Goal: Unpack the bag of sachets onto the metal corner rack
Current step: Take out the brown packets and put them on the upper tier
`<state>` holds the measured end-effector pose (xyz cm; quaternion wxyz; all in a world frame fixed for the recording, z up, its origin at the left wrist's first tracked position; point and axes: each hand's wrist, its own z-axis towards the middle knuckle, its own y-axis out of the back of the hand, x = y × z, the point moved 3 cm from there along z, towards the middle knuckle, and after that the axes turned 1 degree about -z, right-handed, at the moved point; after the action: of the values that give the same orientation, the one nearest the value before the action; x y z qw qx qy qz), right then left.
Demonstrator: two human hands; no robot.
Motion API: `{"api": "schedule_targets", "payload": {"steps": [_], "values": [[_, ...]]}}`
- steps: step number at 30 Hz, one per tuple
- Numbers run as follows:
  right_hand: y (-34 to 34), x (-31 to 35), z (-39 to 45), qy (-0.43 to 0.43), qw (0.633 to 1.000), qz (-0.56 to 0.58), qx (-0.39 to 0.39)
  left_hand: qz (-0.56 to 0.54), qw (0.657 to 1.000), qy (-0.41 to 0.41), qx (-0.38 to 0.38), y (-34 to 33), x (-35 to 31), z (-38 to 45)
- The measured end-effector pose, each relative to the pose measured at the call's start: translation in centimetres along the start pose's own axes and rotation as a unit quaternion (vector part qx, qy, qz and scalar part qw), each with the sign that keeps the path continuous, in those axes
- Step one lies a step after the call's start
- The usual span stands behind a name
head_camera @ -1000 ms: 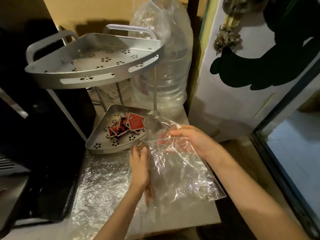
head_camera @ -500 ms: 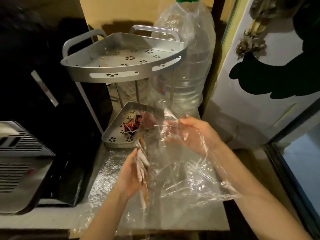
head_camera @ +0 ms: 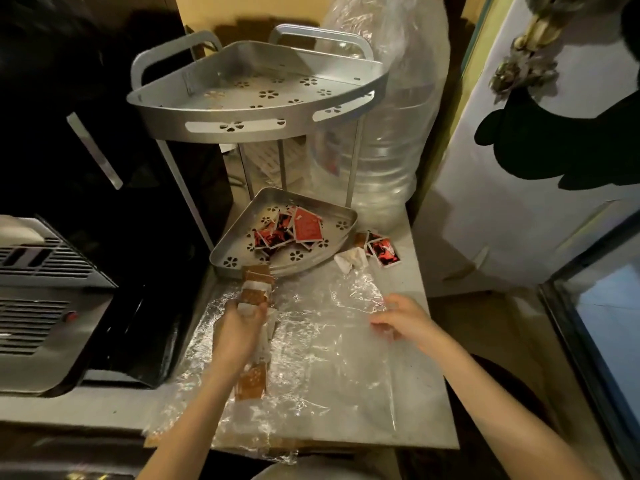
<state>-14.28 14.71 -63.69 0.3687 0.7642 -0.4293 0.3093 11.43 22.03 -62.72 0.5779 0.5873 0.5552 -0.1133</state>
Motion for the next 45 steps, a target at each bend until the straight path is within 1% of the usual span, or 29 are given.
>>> {"api": "schedule_targets", "payload": {"steps": [2, 4, 6, 8, 9, 10, 11, 12, 14, 15, 16, 17, 19, 21, 23, 26, 29, 31, 33, 35, 37, 39, 40, 41, 43, 45], "values": [[-0.3, -0.1, 0.1, 0.024, 0.998, -0.042, -0.033, 0.045, 0.999, -0.007, -0.023, -0.5, 0.5, 0.5], [-0.2, 0.4, 0.2, 0.062, 0.985, -0.144, -0.065, 0.12, 0.991, -0.036, -0.052, -0.9, 0.8, 0.6], [0.0, 1.2, 0.4, 0.111, 0.959, -0.24, -0.101, 0.185, 0.975, -0.085, -0.088, -1.2, 0.3, 0.2], [-0.1, 2.3, 0.7, 0.167, 0.926, -0.307, -0.14, 0.211, 0.956, -0.17, -0.109, -1.7, -0.8, -0.5], [-0.3, 2.9, 0.9, 0.191, 0.913, -0.326, -0.152, 0.236, 0.937, -0.235, -0.105, -2.2, -1.7, -1.0], [-0.6, 3.4, 1.2, 0.216, 0.903, -0.34, -0.152, 0.264, 0.912, -0.304, -0.084, -3.0, -2.2, -1.2], [-1.0, 3.9, 1.5, 0.24, 0.893, -0.354, -0.143, 0.296, 0.887, -0.352, -0.048, -4.0, -2.4, -1.2], [-1.6, 4.4, 1.8, 0.261, 0.881, -0.373, -0.129, 0.33, 0.865, -0.378, -0.008, -5.0, -2.7, -1.2], [-2.7, 5.1, 2.5, 0.293, 0.849, -0.426, -0.109, 0.387, 0.844, -0.367, 0.061, -6.6, -2.8, -1.0], [-3.2, 5.4, 2.7, 0.298, 0.83, -0.458, -0.108, 0.404, 0.837, -0.362, 0.072, -7.2, -2.8, -0.8], [-3.5, 5.5, 3.0, 0.297, 0.814, -0.486, -0.11, 0.407, 0.836, -0.361, 0.071, -7.9, -2.5, -0.5], [-3.6, 5.6, 3.2, 0.294, 0.803, -0.505, -0.114, 0.403, 0.846, -0.341, 0.078, -8.2, -2.2, -0.2], [-3.7, 5.7, 3.5, 0.296, 0.797, -0.511, -0.124, 0.403, 0.854, -0.32, 0.077, -8.6, -1.8, 0.2], [-3.4, 5.7, 3.6, 0.306, 0.813, -0.478, -0.131, 0.407, 0.855, -0.31, 0.082, -8.8, -1.4, 0.5], [-2.6, 5.6, 3.9, 0.303, 0.846, -0.417, -0.136, 0.399, 0.86, -0.304, 0.091, -8.9, -1.2, 0.8], [-1.0, 5.2, 4.7, 0.269, 0.903, -0.31, -0.128, 0.395, 0.863, -0.299, 0.098, -9.0, -1.2, 1.1], [0.9, 5.5, 5.1, 0.25, 0.939, -0.191, -0.14, 0.39, 0.867, -0.293, 0.099, -9.2, -1.1, 1.2], [2.4, 5.7, 5.0, 0.219, 0.958, -0.102, -0.153, 0.391, 0.868, -0.29, 0.1, -9.3, -1.0, 1.3], [4.1, 5.2, 5.1, 0.156, 0.974, -0.001, -0.167, 0.394, 0.866, -0.292, 0.1, -9.4, -0.8, 1.4], [5.6, 4.3, 5.0, 0.108, 0.975, 0.101, -0.168, 0.394, 0.865, -0.296, 0.097, -9.3, -0.7, 1.4], [6.8, 3.1, 4.7, 0.078, 0.965, 0.209, -0.14, 0.394, 0.864, -0.301, 0.091, -9.3, -0.8, 1.4], [7.6, 1.9, 4.3, 0.035, 0.936, 0.338, -0.089, 0.396, 0.863, -0.303, 0.088, -9.3, -0.8, 1.5], [7.7, 1.3, 4.1, 0.007, 0.921, 0.384, -0.07, 0.398, 0.861, -0.304, 0.087, -9.3, -0.7, 1.5], [7.9, 0.7, 3.9, -0.021, 0.916, 0.397, -0.061, 0.399, 0.86, -0.307, 0.086, -9.4, -0.6, 1.5], [8.0, -0.1, 3.5, -0.065, 0.923, 0.377, -0.049, 0.399, 0.859, -0.308, 0.088, -9.4, -0.5, 1.6], [8.3, -0.8, 3.3, -0.08, 0.929, 0.359, -0.046, 0.4, 0.859, -0.307, 0.09, -9.4, -0.4, 1.6]]}}
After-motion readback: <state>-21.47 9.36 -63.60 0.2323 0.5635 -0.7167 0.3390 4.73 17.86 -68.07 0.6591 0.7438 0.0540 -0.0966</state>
